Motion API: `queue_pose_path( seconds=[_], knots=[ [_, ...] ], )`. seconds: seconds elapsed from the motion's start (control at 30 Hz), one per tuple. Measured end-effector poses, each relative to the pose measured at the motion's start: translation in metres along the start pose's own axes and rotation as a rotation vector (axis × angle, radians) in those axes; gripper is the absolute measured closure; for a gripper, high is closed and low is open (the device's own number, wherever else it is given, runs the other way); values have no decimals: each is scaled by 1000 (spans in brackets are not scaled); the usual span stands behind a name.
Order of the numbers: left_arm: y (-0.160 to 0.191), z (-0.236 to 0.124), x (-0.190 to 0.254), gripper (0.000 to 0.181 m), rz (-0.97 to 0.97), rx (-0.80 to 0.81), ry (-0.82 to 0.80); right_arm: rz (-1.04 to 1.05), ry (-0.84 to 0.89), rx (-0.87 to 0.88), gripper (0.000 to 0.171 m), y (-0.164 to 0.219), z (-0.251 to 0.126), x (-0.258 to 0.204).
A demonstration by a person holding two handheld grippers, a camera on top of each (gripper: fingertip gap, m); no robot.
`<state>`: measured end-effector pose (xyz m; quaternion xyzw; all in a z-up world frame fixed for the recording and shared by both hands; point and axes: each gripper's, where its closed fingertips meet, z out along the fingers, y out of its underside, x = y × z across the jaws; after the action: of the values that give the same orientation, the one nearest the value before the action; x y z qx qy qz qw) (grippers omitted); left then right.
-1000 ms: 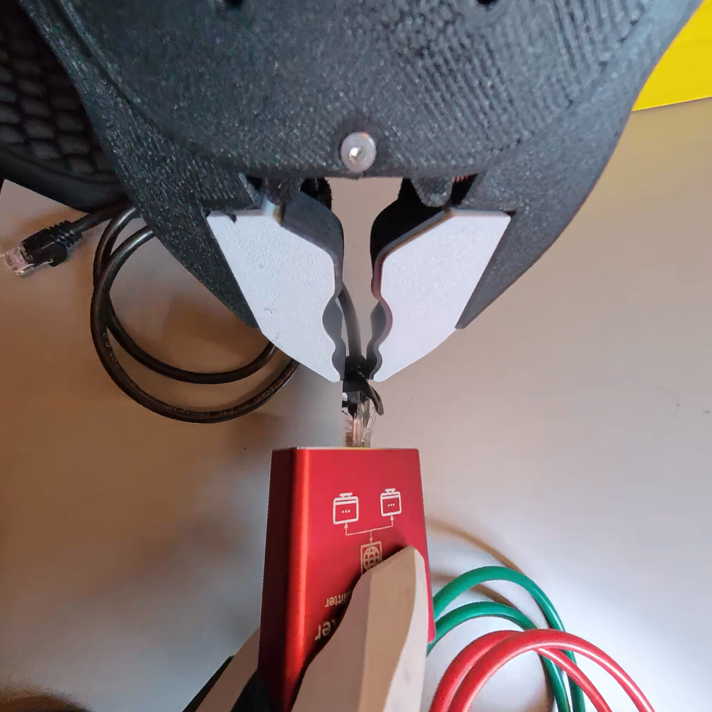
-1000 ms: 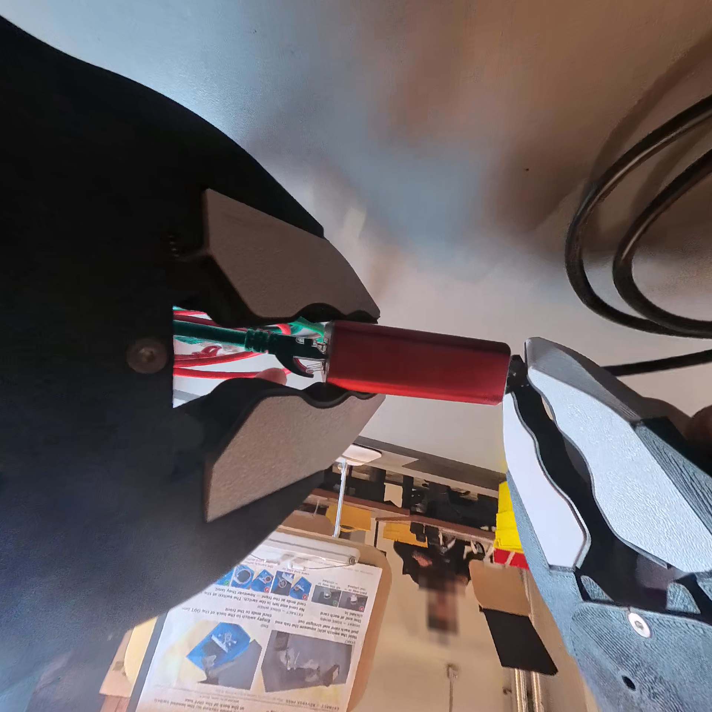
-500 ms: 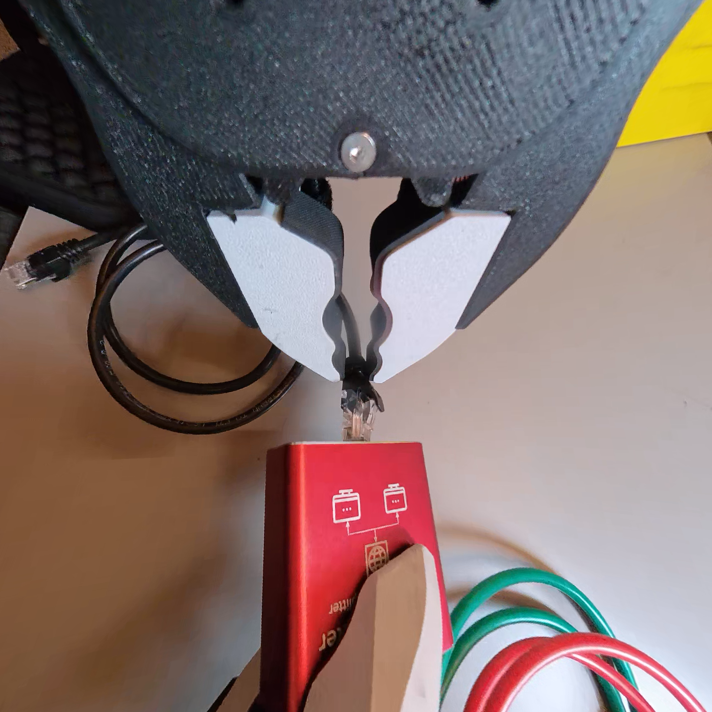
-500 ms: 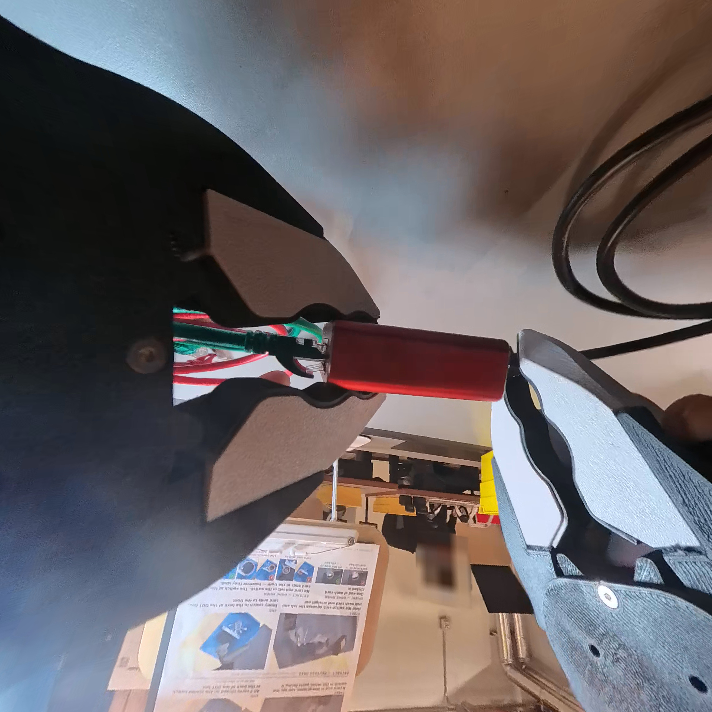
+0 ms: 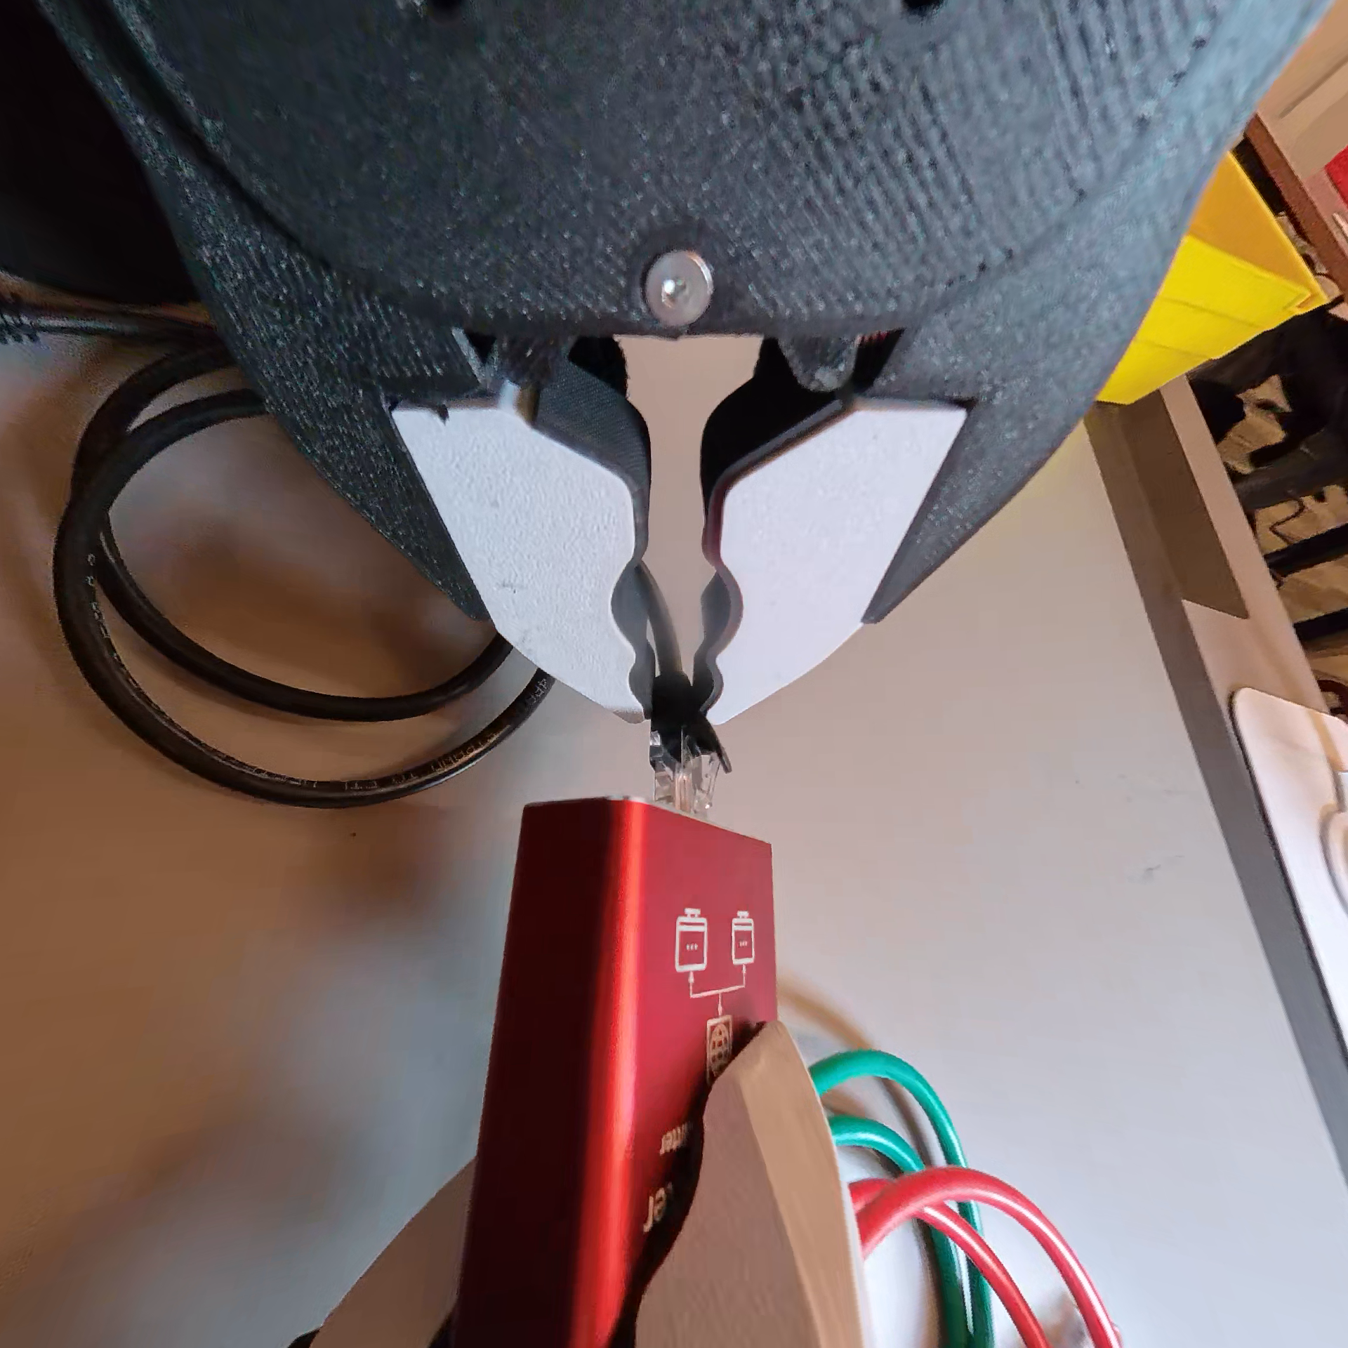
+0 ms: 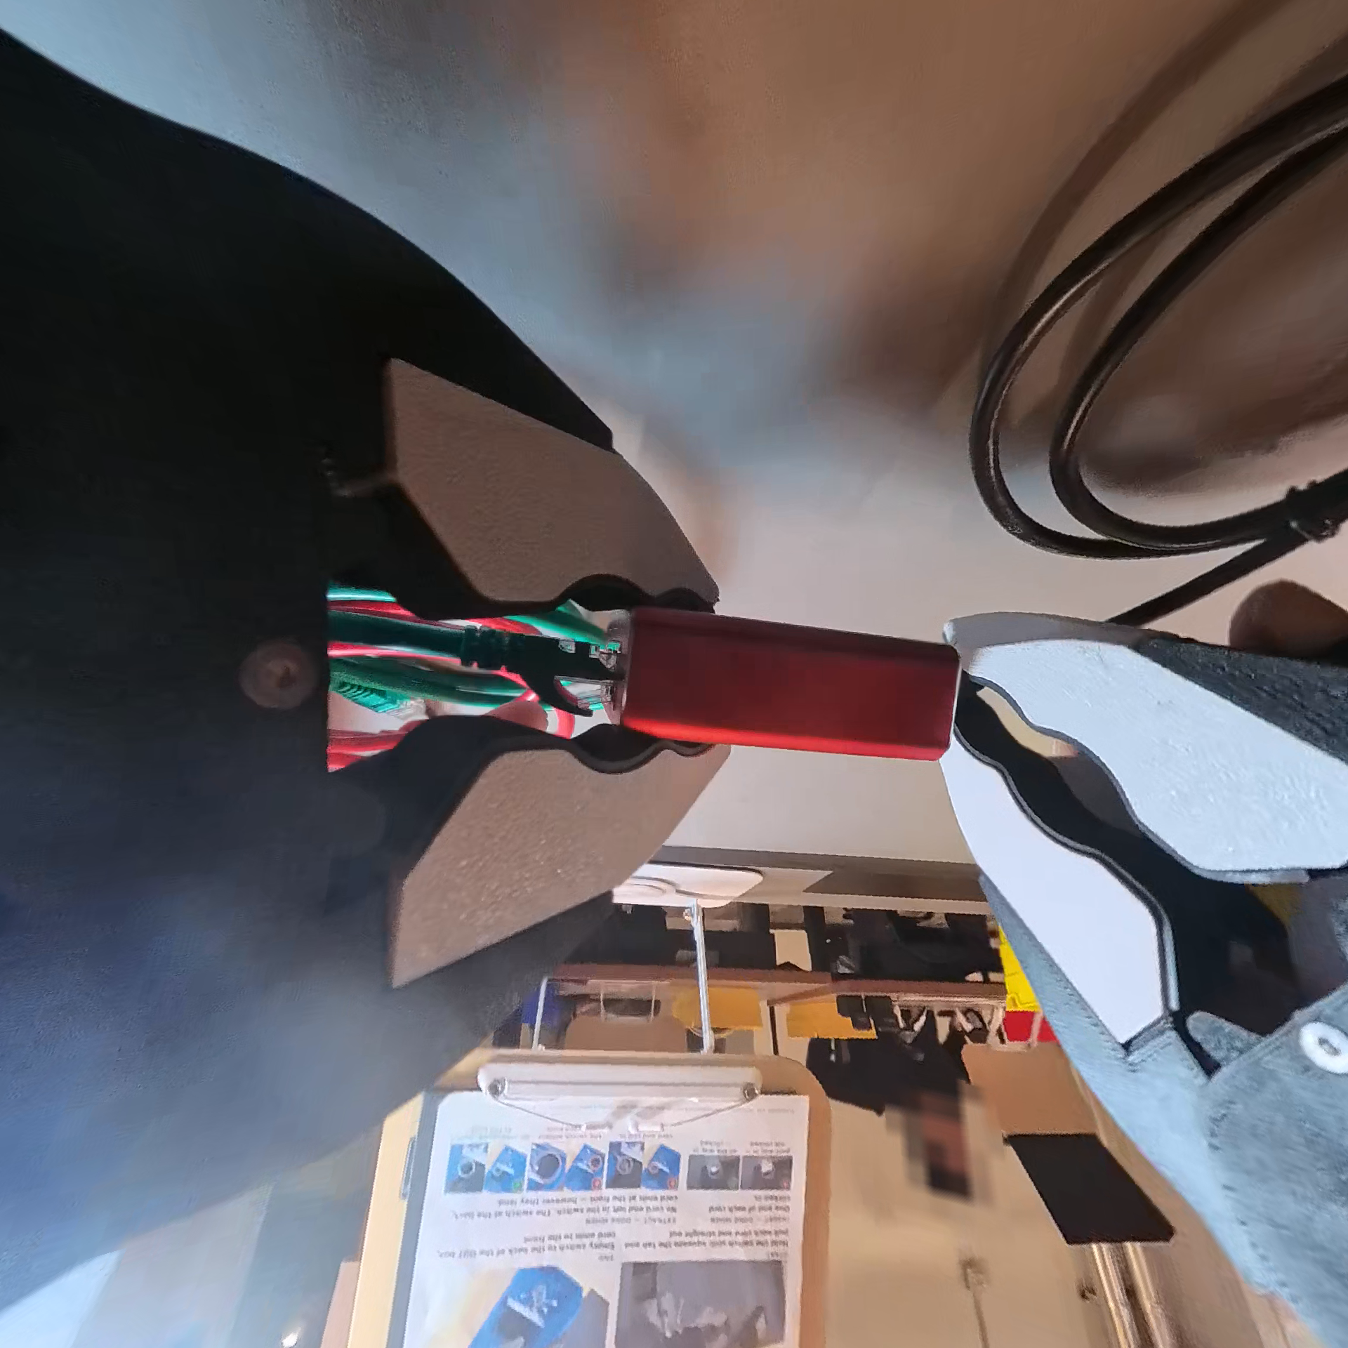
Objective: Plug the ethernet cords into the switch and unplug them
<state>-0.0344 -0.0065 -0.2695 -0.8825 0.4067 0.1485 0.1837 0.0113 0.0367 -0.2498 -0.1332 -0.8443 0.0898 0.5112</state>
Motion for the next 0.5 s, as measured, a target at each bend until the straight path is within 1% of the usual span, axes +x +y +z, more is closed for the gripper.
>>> queue_pose_path(
  seconds=[0.1,0.27,0.4,0.5],
  knots=[
    [-4,2,-4,171,58,56,-82,-2,-18,-22,143,4,0,-1],
    [-7,11,-5,171,118,159,-191,-75,-42,-65,143,10,2,-6],
    [-12,12,2,169,91,291,-212,-122,-54,-86,143,13,7,-15],
    [-9,11,4,159,99,366,-208,-143,-66,-91,143,13,11,-20]
  ],
)
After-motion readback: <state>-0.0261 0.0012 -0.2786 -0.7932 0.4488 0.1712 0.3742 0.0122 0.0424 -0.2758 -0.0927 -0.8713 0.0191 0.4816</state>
